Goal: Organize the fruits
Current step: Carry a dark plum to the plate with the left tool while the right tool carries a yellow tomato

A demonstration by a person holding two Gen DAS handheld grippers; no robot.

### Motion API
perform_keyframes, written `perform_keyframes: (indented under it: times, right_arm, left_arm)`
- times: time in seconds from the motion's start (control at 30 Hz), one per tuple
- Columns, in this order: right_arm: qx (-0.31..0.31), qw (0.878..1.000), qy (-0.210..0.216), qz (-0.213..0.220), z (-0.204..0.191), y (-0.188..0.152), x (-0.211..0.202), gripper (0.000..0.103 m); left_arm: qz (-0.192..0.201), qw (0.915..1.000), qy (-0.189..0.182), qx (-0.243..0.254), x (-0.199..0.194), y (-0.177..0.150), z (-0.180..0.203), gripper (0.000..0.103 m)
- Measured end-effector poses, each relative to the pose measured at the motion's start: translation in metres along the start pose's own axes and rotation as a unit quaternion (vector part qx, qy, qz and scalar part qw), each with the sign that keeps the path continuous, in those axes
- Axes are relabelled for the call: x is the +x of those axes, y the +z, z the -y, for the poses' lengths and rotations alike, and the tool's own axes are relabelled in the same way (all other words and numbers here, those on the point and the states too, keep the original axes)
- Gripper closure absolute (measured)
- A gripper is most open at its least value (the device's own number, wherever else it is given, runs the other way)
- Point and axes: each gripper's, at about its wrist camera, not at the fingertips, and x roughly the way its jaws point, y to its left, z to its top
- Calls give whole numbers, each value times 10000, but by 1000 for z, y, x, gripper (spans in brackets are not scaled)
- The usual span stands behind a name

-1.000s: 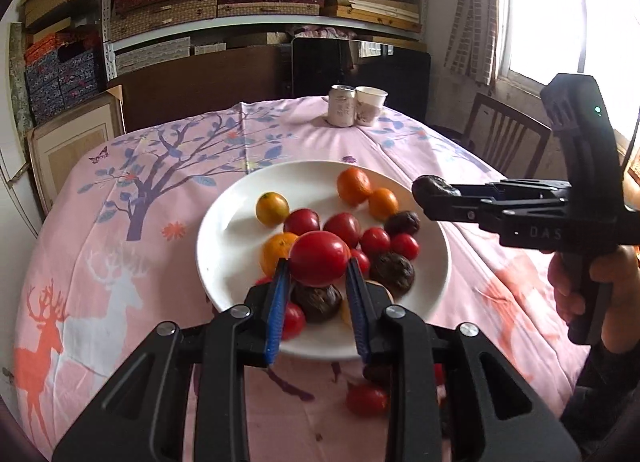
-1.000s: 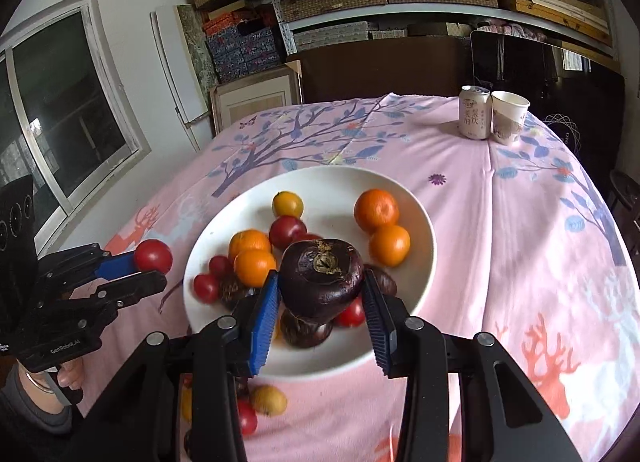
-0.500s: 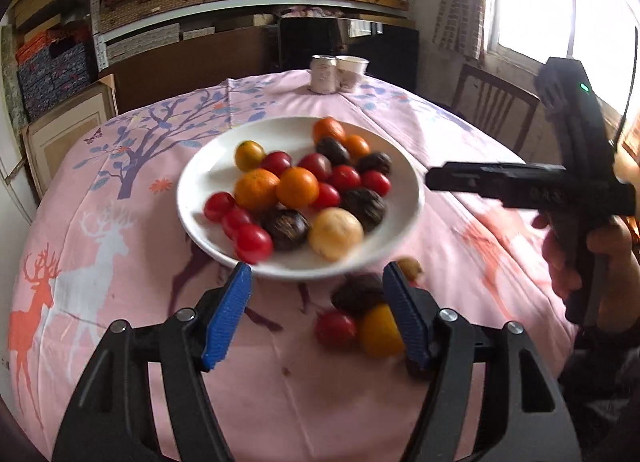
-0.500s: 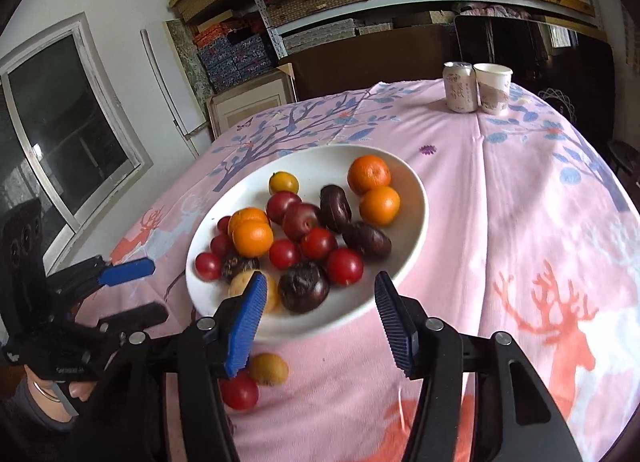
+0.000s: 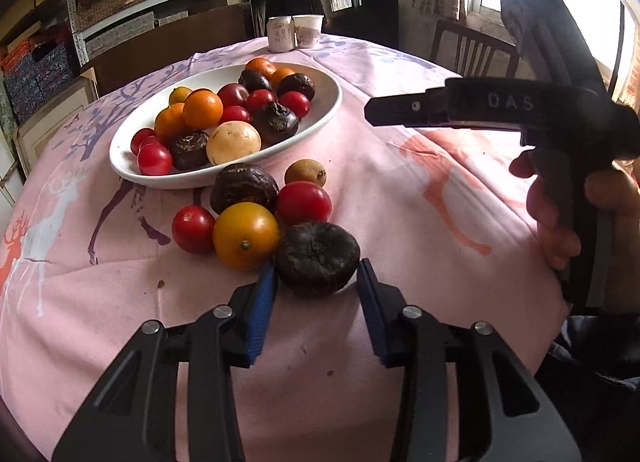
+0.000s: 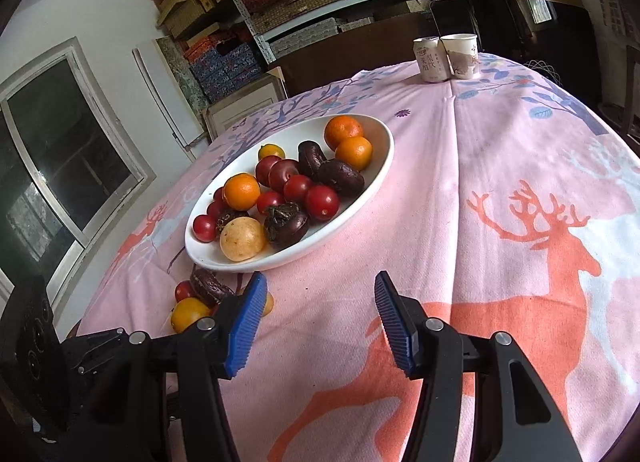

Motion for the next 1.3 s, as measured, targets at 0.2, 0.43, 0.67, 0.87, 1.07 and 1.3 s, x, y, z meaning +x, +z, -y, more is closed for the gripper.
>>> perform_keyframes:
  times: [0.2,0.43,0.67,0.87,1.07,1.3]
  right_arm:
    - [-399,9992,97,-29,-12,-2,-1,47]
    - [-1146,9925,262,-336,-51,-14,7,49]
    - [-2182,9738,368,-522,-124,-39,18,56]
    - [-2090,9732,89,-951,-135,-31,44,58]
    - [-1892,9772,116,-959,-132,-27,48,67]
    - [-1154,9864,850,-802,-101,-25,32,67]
  left_arm:
    - [185,9994,-125,-260,-25,-4,-16,63]
    - [376,9949,302,-882,-57,-15,-69,63]
    - [387,9904,508,-1224,-63,-26,-103,65]
    - [474,9914,458,-1131,-65,-27,-101,65]
    - [208,9915,443,-1206,-46,-29,-111,65]
    - [32,9954,453,-842,-29,-27,-94,65]
